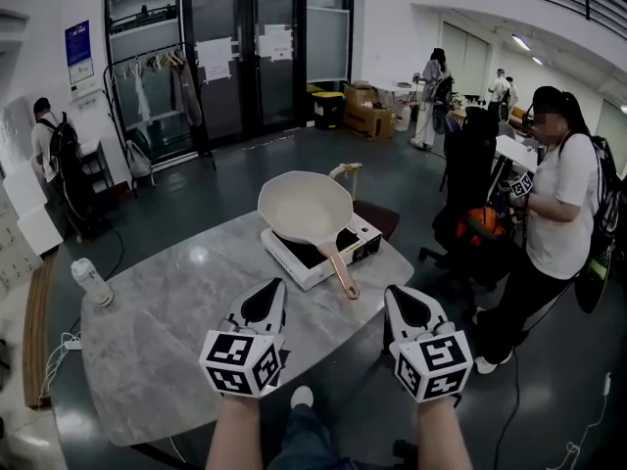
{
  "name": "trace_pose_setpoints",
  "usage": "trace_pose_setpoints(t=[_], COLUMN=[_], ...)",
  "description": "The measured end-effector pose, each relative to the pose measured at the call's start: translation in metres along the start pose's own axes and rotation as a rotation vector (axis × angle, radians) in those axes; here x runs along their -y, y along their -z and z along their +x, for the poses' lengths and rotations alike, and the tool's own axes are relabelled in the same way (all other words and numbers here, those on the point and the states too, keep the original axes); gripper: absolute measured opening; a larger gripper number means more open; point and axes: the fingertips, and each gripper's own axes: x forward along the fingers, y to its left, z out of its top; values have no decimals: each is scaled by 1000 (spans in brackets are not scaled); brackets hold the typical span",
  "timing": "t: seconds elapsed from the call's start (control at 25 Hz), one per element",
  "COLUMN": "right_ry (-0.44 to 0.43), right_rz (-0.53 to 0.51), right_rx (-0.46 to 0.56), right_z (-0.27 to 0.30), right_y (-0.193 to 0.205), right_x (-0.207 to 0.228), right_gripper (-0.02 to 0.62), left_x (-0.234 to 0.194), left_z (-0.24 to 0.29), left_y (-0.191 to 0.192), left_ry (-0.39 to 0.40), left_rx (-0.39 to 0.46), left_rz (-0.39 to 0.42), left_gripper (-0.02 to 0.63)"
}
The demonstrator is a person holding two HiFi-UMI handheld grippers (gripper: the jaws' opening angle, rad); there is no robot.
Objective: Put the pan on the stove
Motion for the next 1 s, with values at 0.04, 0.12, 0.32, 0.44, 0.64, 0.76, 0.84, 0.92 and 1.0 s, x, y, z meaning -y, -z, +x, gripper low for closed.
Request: trace_pose_setpoints(t=[0.04,0.12,0.32,0.44,0.64,0.76,0.84,0.92,1.0], right_ry=[6,20,88,125,151,143,144,146,147], right_rz=[-27,-64,-72,-60,-55,-47,-44,-48,-54], right_rx=[18,40,77,93,115,126,137,140,137], right_z=[-4,-12,-31,-39,-45,-44,-44,-43,-43], right_y=[-4,-11,-25,-29,-35,-36,-38,-39,-40], right_x=[2,7,35,50,59,57,55,53,52], right_gripper=[25,25,25,26,26,25,25,25,25], left_x=[-2,-9,-29,-42,-51,-50,-49,-49,-49], left_z=[-4,-12,-30,-39,-51,-51,-51,-52,-52], left_y=[-3,-11,-38,-51,-62,-63,-65,-67,-67], left_ry=[-11,-35,-121,-156,-187,-193,-190,-186,-183], left_rx=[8,30,93,131,156,149,153,158,158], left_rz=[23,44,95,96,114,140,136,129,130], left_gripper=[11,11,11,11,11,11,11,11,11])
